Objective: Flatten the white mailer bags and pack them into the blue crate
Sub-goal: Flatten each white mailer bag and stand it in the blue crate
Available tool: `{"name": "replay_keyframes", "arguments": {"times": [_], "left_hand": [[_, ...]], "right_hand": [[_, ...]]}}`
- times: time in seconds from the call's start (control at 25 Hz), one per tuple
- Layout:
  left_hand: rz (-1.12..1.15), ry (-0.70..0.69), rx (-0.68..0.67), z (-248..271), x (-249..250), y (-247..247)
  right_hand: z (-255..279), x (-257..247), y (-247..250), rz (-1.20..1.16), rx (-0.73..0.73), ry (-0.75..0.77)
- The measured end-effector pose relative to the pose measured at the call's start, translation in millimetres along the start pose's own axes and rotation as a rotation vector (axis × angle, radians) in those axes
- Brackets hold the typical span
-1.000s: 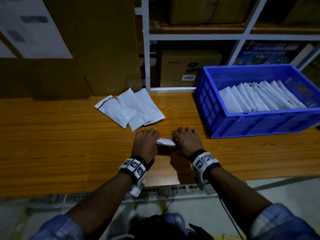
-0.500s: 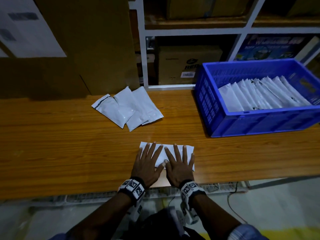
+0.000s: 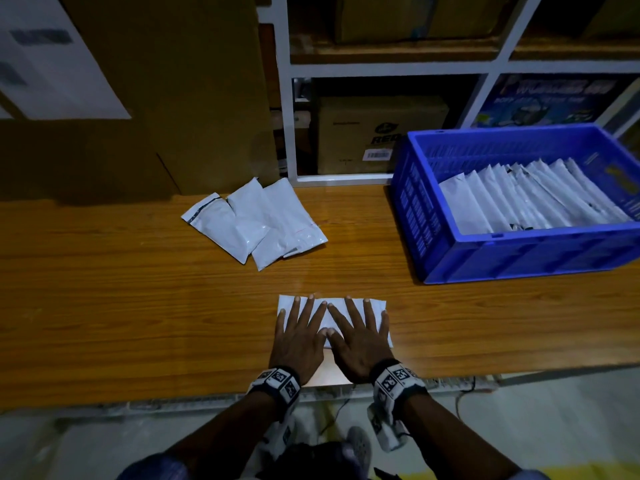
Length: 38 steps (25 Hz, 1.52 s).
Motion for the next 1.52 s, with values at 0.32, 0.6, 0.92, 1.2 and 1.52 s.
{"name": "replay_keyframes", "arguments": {"times": [0.32,0.6,0.92,1.2,1.52], "left_hand": [[-0.012,0.004,-0.020,-2,-2,-5],[0.034,-0.040,0.035,3,1,2],[-0.007,0.018,-0.053,0,-3,-6],[0.002,0.029,-0.047,0,-4,-4],[-0.051,-0.033,0.016,2,2,-3]], "right_hand": [[-5,-5,-10,0.024,0.103,0.014],[-10,-2,-11,0.053,0.055,0.013],[-12,6,-2,-0.094,-0.034,0.041],[3,7,-11,-0.051,0.084,-0.055],[-4,10,-18,-0.030,-0.028,-0.052]]}}
Point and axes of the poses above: each hand's wrist, its own z-axis away from the middle knuckle, its own y-axis out of the back of the hand, x = y × z, the point moved 2 cm from there along -z, towards the middle knuckle, and after that the axes turned 6 degrees about z, right-handed, at the moved point
